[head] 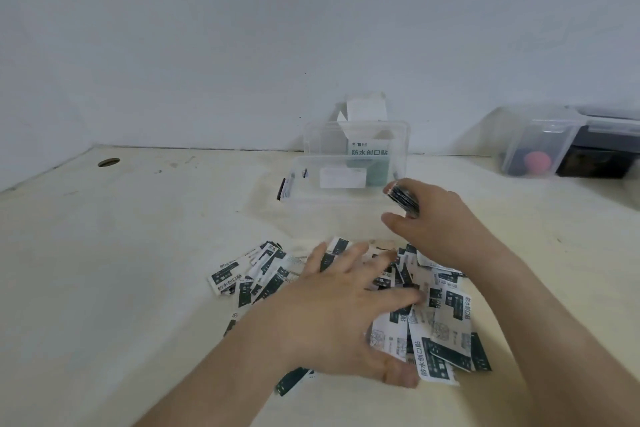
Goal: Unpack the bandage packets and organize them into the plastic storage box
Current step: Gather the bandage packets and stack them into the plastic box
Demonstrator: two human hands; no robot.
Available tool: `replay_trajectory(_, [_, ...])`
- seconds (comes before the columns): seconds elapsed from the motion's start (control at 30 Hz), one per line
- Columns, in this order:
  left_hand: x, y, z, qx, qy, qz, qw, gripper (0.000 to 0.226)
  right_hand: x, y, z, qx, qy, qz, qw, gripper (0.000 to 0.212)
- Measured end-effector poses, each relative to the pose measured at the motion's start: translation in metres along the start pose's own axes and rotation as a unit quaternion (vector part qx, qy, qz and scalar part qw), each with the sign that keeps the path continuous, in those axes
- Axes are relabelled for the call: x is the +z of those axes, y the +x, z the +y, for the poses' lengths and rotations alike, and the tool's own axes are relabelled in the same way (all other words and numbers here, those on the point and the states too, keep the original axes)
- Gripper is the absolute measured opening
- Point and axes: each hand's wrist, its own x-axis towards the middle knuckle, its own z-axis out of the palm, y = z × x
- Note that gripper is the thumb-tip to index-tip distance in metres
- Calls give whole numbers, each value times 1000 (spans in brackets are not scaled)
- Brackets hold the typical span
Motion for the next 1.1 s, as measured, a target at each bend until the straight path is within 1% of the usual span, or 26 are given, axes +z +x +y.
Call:
replay_trajectory(0.13, [0, -2, -13, -37, 15, -34, 999, 73, 4, 2, 3, -18, -62, 43, 997, 23])
replay_trajectory(0.2, [-4, -10, -20, -60, 17, -42, 997, 67, 3, 2, 5, -25, -51, 58, 997, 18])
replay_trajectory(0.27, [-9, -21, -25, -82, -7, -47, 995, 61, -4, 2, 6, -31, -18, 72, 997, 11])
replay_trajectory(0.33, [-14, -31, -28, -100, -30, -46, 993, 59, -11, 2, 5, -34, 14, 87, 996, 20])
replay_trajectory(0.37, [-17, -34, -25, -105, -27, -41, 993, 63, -15, 1, 5, -33, 30, 92, 995, 26])
replay_trajectory(0.47, [-22, -20, 6, -85, -12, -5, 996, 74, -29, -1, 6, -30, 89, 105, 990, 30])
replay_trajectory(0.5, [-22, -10, 22, -69, -4, -3, 998, 72, -33, -1, 6, -29, 120, 109, 986, 30])
replay_trajectory(0.57, [-22, 15, 60, -33, 20, -28, 999, 66, -47, -6, 8, -23, 170, 118, 978, 30])
replay_trajectory(0.63, [-21, 42, 85, -17, 25, -35, 999, 59, -55, -10, 12, -20, 181, 126, 975, 28])
replay_trajectory(0.67, [-21, 55, 96, -18, 16, -24, 999, 55, -60, -14, 16, -18, 176, 133, 975, 26])
replay_trajectory(0.73, [-19, 79, 115, -49, 2, 0, 999, 53, -66, -23, 26, -17, 152, 152, 976, 25])
replay_trajectory(0.83, [-8, 98, 119, -106, 41, -10, 993, 63, -66, -32, 45, -15, 80, 172, 982, 25])
replay_trajectory(0.9, [-2, 95, 104, -120, 54, -26, 991, 65, -62, -39, 55, -9, 52, 175, 983, 24])
replay_trajectory(0.97, [3, 81, 84, -127, 69, -18, 989, 63, -58, -44, 62, 1, 23, 177, 984, 24])
replay_trajectory(1.03, [5, 60, 60, -148, 87, -23, 985, 60, -53, -47, 63, 14, -9, 173, 985, 21])
replay_trajectory(1.1, [4, 39, 39, -175, 101, -38, 979, 59, -49, -47, 61, 21, -28, 171, 985, 24])
